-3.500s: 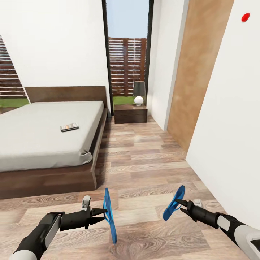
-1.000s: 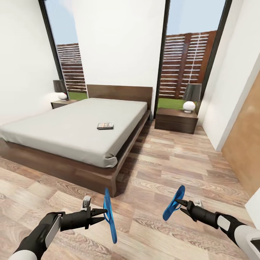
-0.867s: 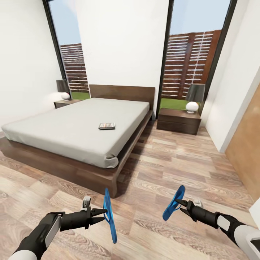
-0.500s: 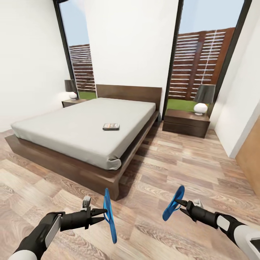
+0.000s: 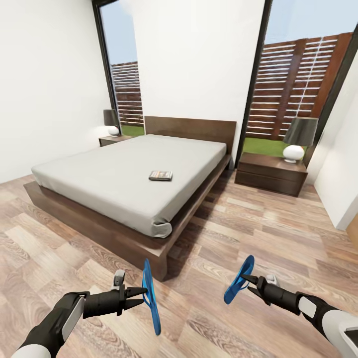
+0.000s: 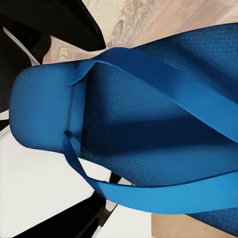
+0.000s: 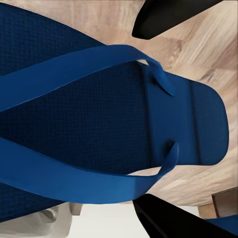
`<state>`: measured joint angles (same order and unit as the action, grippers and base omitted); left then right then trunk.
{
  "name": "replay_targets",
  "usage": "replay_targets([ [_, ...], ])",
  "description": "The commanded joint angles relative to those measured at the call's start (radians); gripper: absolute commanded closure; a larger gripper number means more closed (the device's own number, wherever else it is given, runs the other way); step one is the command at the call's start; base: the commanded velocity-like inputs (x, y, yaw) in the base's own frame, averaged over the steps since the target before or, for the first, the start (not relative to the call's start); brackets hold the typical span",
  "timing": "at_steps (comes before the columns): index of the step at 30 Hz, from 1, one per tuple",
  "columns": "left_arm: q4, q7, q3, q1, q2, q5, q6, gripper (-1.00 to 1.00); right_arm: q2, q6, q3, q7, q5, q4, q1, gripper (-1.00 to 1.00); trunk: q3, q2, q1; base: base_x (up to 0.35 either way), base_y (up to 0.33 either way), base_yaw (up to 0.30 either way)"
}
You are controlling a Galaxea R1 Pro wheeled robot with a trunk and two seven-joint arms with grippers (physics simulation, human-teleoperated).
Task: In the bedroom, move the book from the bed onto either nightstand, and place the two sandals side by side next to the bed.
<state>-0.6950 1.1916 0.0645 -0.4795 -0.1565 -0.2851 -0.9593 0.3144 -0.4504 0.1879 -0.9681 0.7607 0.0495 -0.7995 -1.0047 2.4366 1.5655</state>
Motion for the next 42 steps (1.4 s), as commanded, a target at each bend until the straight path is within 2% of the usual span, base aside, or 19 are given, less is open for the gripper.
replay_targets([
  [1, 0.0, 0.002, 0.0, -0.001, 0.0, -0.002, -0.006, 1.0, 0.0, -0.007, 0.007, -0.004, 0.011, 0.003, -0.001, 1.0, -0.001, 0.0, 0.0, 0.123, -0.136, 0.166],
  [42, 0.0, -0.011, 0.001, -0.001, 0.011, -0.002, 0.019, 1.0, 0.0, -0.007, 0.008, -0.004, 0.011, 0.003, -0.001, 1.0, -0.001, 0.0, 0.0, 0.124, -0.163, 0.166],
])
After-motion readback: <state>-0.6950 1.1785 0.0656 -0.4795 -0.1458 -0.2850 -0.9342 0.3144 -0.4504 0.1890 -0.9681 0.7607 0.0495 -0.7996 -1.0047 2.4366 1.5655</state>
